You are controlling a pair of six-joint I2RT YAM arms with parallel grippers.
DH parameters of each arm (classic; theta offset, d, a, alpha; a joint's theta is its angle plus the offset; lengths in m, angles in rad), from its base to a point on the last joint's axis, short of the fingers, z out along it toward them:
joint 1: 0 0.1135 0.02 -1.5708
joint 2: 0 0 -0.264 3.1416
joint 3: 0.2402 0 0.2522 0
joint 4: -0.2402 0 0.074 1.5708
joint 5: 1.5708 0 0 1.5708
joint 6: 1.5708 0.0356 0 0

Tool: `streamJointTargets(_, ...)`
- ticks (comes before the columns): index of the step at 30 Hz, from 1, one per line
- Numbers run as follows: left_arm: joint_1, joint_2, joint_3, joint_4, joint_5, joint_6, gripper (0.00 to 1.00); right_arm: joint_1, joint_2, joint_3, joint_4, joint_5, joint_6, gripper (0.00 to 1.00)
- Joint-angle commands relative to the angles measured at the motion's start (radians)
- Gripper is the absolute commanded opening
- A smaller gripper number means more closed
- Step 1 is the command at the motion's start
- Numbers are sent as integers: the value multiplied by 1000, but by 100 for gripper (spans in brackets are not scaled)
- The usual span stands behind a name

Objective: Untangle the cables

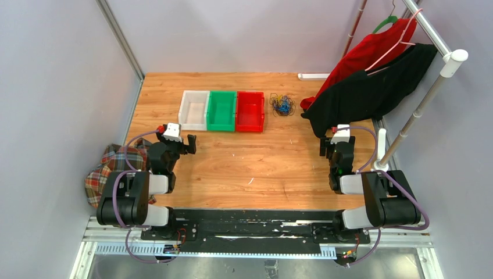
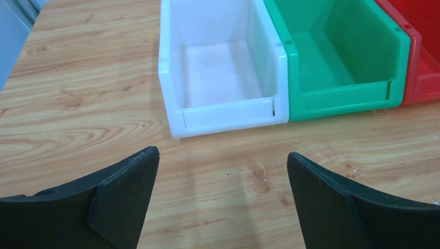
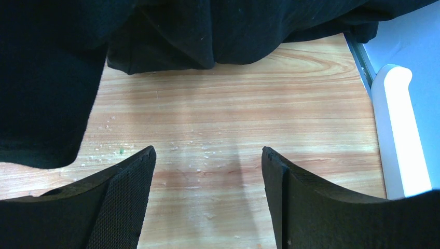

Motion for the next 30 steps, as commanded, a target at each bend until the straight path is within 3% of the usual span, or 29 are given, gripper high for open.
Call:
streamJointTargets(1,-2,-7,0,11,-8,13,98,-17,3,18,13,-4,10,74)
streamJointTargets(16,-2,-6,2,11,-7,14,98,-2,-32,13,28,5,-14,75)
streamJointTargets(19,-2,-6,2,9,-7,15,98,49,-163,77,-209,21,-11,75)
streamJointTargets(21,-2,-8,-2,14,-5,14,98,72,-247,181,-538,75,95,75)
streamJointTargets(24,6,-49,-19,34,-7,1,98,159,-252,328,-843,147,143,76)
streamJointTargets(26,21,-127,10,-110,-8,-11,98,231,-273,382,-940,178,181,77)
streamJointTargets(30,22,-300,189,-619,-2,61,98,361,-397,371,-942,178,214,77)
